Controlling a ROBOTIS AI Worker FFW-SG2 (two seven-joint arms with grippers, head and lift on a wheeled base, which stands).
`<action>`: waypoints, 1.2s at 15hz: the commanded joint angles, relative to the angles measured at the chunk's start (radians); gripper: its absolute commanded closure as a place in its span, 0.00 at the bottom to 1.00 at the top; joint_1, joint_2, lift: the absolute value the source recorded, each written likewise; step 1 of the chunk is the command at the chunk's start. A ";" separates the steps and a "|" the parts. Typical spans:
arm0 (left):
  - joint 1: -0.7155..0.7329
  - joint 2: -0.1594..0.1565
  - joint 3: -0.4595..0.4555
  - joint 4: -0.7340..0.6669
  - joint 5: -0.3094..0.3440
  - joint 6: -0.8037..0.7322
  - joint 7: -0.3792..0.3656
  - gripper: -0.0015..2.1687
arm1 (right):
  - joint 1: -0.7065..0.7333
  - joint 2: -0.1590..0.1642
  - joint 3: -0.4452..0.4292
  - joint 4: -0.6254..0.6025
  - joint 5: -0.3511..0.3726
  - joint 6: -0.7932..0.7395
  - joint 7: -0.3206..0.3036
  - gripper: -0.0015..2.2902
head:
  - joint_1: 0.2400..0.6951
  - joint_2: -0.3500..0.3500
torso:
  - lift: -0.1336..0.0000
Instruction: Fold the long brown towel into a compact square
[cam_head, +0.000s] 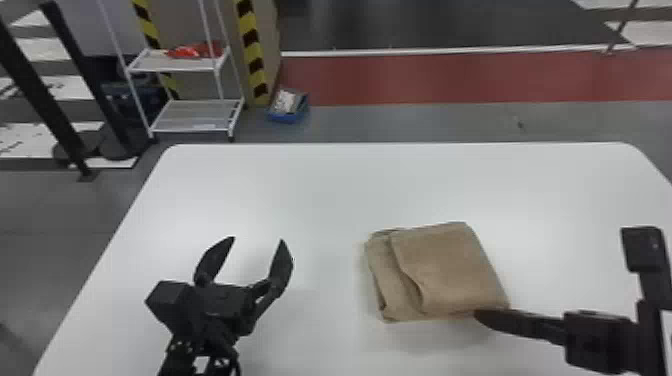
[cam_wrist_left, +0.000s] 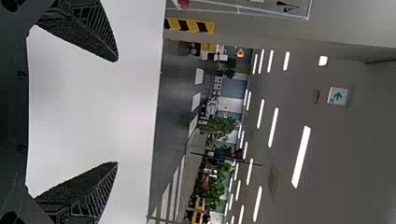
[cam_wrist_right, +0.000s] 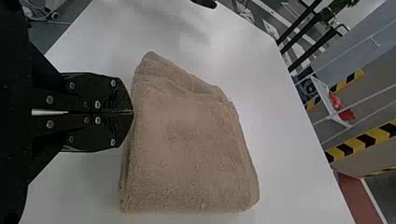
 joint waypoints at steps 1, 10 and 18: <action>0.000 0.000 -0.002 0.002 0.001 0.000 0.001 0.04 | 0.005 -0.020 -0.042 -0.002 0.004 0.024 0.000 0.76 | 1.00 0.56 | 0.08; -0.003 0.003 -0.014 0.002 0.001 0.003 0.001 0.04 | -0.277 -0.006 0.096 0.327 0.148 0.000 -0.089 0.76 | 1.00 0.47 | 0.08; -0.025 0.003 -0.028 0.014 0.003 0.006 0.001 0.04 | -0.417 0.092 0.110 0.528 0.165 -0.218 -0.175 0.76 | 1.00 0.49 | 0.08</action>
